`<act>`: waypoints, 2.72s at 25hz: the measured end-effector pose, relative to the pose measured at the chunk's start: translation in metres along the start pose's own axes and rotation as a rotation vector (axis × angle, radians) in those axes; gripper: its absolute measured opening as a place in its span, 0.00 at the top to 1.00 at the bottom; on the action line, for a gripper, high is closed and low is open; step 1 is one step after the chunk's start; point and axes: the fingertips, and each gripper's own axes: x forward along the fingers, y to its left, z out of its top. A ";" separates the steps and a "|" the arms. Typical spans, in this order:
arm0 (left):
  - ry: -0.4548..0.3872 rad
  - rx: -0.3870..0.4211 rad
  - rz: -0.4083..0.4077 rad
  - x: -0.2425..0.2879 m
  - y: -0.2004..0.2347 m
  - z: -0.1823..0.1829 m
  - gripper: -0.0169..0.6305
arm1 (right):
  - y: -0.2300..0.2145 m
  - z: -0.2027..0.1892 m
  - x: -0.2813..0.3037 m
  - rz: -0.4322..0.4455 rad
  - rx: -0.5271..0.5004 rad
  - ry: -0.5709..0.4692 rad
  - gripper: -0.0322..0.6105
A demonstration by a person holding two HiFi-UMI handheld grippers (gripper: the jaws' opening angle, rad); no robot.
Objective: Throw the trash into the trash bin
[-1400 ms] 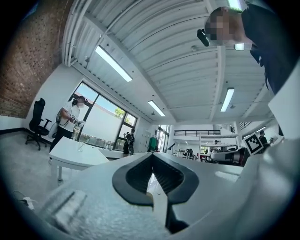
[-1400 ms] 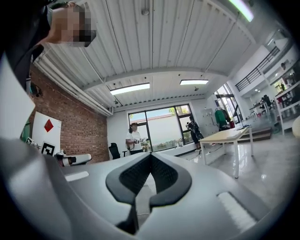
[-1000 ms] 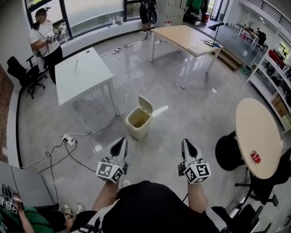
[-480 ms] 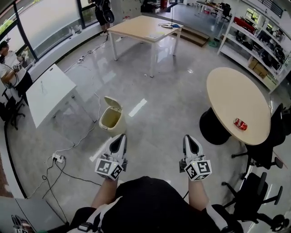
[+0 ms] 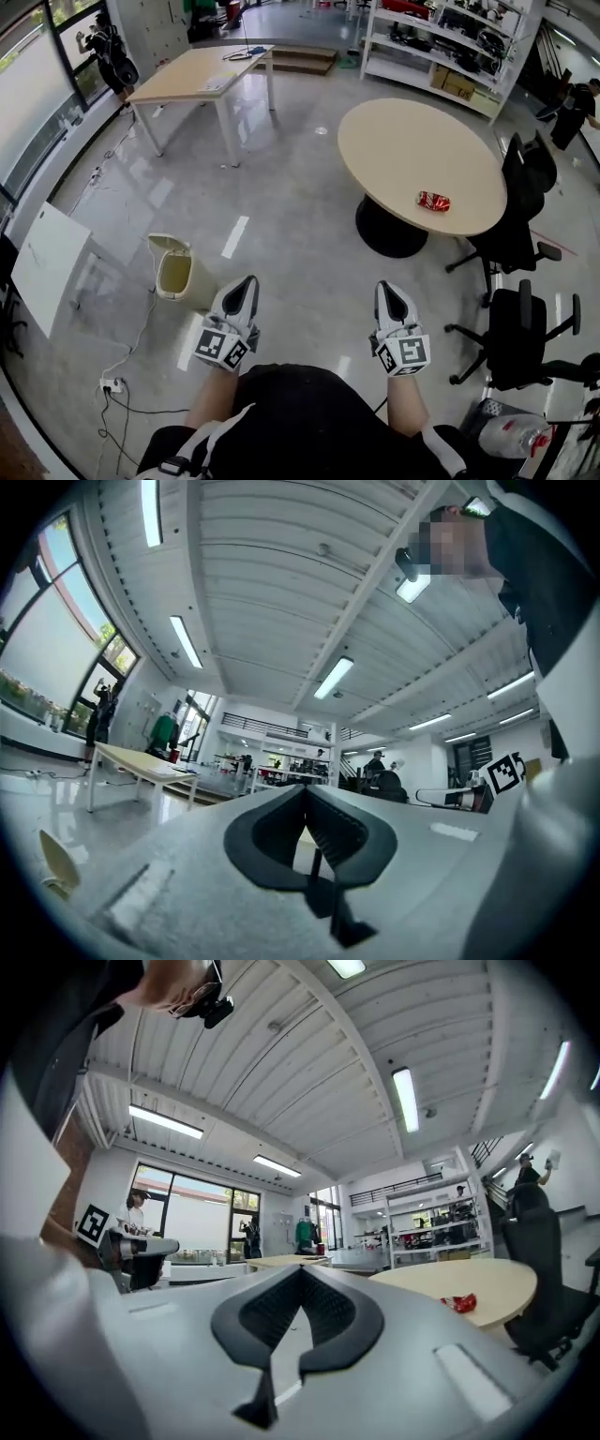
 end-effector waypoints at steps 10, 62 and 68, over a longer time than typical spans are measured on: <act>0.045 -0.024 -0.281 0.069 -0.064 -0.034 0.97 | -0.050 -0.014 -0.065 -0.236 0.001 0.038 0.94; 0.106 -0.092 -0.659 0.394 -0.138 -0.091 0.97 | -0.299 0.000 0.006 -0.602 0.085 -0.038 0.94; 0.115 -0.073 -0.631 0.427 -0.176 -0.098 0.97 | -0.349 -0.013 -0.004 -0.553 0.109 0.012 0.94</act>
